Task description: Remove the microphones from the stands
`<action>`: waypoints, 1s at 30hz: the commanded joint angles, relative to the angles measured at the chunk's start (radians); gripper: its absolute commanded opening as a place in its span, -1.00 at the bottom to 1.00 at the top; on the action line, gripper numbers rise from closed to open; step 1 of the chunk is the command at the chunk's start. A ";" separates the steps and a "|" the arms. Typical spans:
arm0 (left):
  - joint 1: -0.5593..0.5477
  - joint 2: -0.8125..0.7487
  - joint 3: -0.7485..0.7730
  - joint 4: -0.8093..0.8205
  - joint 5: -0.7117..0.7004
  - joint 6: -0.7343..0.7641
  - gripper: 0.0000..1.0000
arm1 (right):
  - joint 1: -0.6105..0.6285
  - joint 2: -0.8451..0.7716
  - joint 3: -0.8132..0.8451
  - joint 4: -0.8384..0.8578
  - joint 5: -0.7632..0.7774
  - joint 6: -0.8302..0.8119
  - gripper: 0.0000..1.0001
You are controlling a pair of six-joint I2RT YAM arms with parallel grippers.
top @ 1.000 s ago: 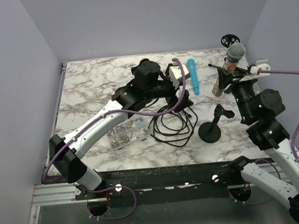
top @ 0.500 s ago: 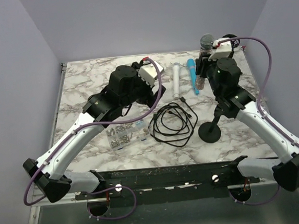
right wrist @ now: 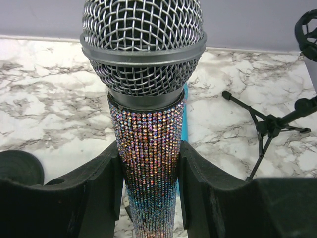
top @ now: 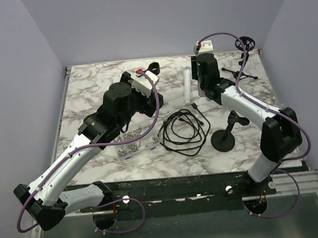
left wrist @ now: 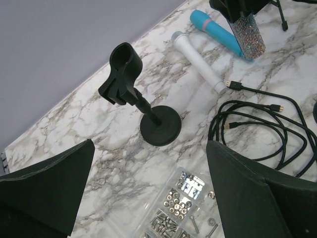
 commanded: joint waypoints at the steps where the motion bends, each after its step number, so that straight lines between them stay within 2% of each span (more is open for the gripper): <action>1: 0.003 -0.025 -0.020 0.068 -0.106 0.016 0.97 | -0.023 0.109 0.088 0.026 0.025 -0.006 -0.98; 13: 0.006 -0.021 -0.048 0.102 -0.130 0.016 0.97 | -0.096 0.360 0.298 -0.190 -0.067 0.047 -0.98; 30: 0.009 -0.005 -0.056 0.109 -0.124 0.021 0.97 | -0.153 0.612 0.490 -0.283 -0.155 0.120 -0.89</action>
